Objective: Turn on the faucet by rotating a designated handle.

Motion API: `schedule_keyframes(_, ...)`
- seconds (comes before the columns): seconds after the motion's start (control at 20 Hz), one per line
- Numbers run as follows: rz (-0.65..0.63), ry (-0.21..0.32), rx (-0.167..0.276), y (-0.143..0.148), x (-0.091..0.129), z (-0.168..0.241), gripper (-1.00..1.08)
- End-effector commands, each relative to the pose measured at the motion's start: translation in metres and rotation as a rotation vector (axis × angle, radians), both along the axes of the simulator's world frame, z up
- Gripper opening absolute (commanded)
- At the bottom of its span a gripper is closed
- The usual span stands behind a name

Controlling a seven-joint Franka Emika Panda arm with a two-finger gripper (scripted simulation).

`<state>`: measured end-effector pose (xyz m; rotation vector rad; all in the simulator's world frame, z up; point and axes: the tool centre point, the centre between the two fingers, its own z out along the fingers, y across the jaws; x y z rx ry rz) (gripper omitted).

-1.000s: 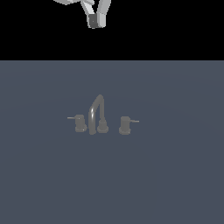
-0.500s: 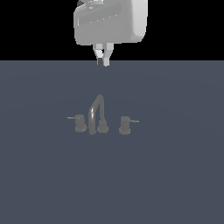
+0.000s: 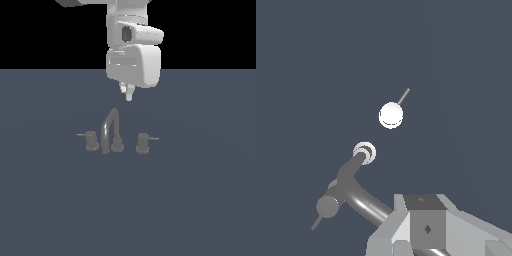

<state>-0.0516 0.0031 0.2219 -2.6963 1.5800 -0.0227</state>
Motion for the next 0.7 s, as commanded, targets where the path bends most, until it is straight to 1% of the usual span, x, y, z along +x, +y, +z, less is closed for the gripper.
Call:
schedule_keyframes(0.0,-0.063,0.002,0.000,-0.007,0.011,-0.017,-1.00)
schedule_keyframes(0.4,-0.277,0.010,-0.002,-0.035,0.044,-0.074,-1.00)
schedule_keyframes(0.65,-0.406,0.015,-0.004,-0.056,0.060,-0.108,-1.00)
